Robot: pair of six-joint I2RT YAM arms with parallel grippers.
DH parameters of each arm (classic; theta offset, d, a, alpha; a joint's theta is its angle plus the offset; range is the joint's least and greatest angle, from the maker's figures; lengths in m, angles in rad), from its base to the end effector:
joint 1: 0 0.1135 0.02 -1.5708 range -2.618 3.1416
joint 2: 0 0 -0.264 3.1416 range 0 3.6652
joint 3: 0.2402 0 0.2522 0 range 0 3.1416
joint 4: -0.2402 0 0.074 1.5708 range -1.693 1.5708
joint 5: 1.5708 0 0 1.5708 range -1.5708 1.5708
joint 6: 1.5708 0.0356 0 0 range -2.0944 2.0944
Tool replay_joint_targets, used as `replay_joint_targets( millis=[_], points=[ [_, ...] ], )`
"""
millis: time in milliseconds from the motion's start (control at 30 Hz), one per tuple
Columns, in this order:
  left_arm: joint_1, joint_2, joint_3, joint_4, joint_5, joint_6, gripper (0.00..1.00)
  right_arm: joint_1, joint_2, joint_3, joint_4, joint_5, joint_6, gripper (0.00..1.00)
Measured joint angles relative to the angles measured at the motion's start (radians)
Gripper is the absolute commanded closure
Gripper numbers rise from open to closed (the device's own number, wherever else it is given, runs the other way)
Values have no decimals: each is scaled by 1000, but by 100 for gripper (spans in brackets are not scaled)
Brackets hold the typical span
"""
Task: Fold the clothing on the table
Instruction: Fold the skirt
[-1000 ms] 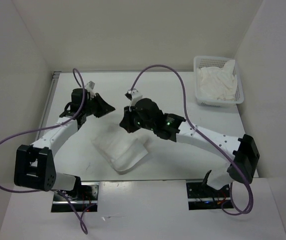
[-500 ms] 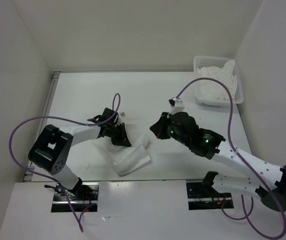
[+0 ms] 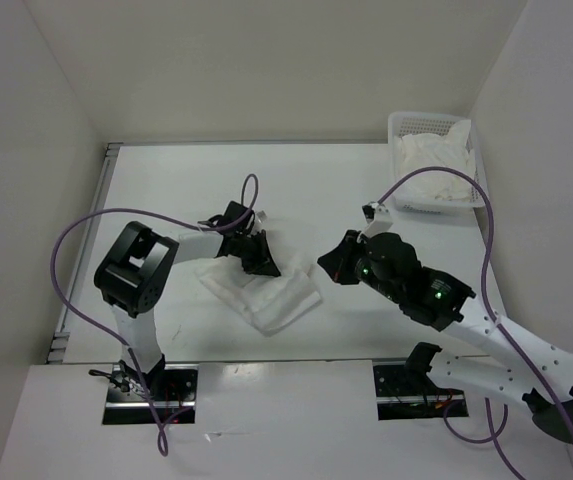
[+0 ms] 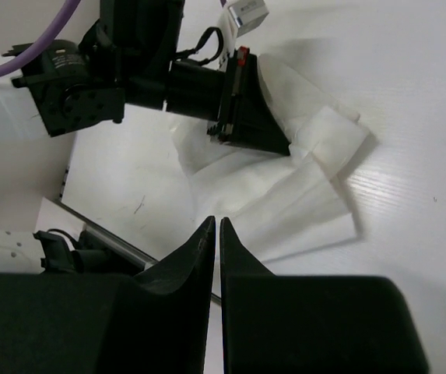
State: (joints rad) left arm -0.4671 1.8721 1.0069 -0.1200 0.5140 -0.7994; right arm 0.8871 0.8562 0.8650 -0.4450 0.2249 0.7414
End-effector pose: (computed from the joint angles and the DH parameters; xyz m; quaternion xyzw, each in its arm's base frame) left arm 0.3144 -0.1781 0.1305 -0.0808 0.9254 -0.3614 0.0810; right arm 0.1261 0.1422 0.3291 -0.0009 0.8402 0.3233 0.4353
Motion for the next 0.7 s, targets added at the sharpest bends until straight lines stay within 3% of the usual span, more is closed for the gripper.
replay_joint_targets(
  millis=[433,533,633,667,700],
  points=[
    [91,168,283,71,-171,-73,99,0,-67,-2,-18,4,6,90],
    [117,126,281,45,-194,-63,73,0,-75,-2,-20,4,10,85],
    [127,-3,267,8,-208,-34,55,0,-81,-2,-20,4,9,80],
    [126,-69,262,-1,-212,-20,43,-1,-82,-2,-20,6,8,78],
    [124,-139,257,-6,-222,-9,25,-4,-82,-2,-20,9,6,72]
  ],
)
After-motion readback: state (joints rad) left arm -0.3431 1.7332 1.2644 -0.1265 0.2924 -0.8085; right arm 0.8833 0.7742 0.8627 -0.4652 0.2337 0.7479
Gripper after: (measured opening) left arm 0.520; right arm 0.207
